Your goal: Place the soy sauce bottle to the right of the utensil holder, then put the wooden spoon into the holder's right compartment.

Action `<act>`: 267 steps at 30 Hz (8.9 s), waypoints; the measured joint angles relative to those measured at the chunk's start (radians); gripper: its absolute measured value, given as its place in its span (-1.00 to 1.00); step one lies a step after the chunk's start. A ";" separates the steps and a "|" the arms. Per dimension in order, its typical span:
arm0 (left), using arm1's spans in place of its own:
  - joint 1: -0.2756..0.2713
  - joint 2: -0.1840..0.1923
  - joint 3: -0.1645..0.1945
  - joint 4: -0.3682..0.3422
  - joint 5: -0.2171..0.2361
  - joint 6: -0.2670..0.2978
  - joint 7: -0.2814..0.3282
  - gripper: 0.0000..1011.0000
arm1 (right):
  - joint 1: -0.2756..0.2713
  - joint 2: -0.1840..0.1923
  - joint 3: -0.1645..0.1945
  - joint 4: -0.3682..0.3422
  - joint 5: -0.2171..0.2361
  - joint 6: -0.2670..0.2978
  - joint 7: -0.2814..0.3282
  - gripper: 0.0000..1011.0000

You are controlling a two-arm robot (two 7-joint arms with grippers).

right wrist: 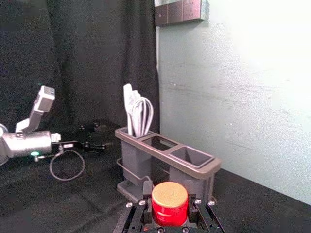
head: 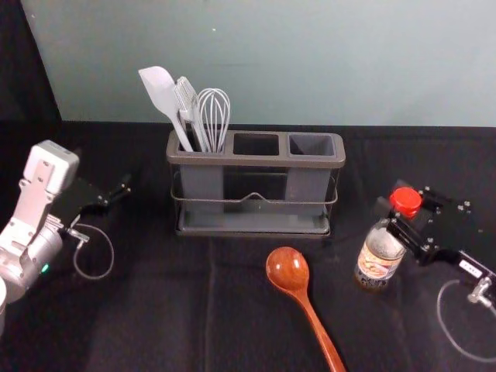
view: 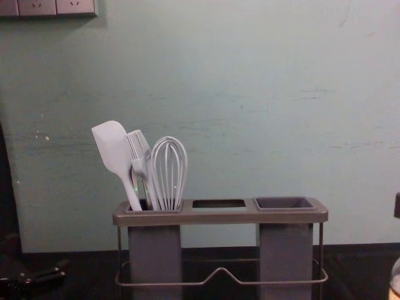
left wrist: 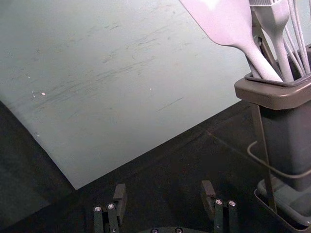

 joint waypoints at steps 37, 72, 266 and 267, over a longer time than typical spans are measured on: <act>0.000 0.000 0.000 0.000 0.000 0.000 0.000 0.99 | 0.086 -0.023 -0.010 0.070 -0.006 0.010 -0.007 -0.25; 0.000 0.000 0.000 0.000 0.000 0.000 0.000 0.99 | 0.442 -0.167 -0.155 0.458 -0.063 -0.022 0.039 -0.25; 0.000 0.000 0.000 0.000 0.000 0.000 0.000 0.99 | 0.342 -0.450 -0.325 0.146 -0.493 0.984 -0.300 0.98; 0.000 0.000 0.000 0.000 0.000 0.000 0.000 0.99 | 0.346 -0.453 -0.326 0.150 -0.497 0.986 -0.299 0.98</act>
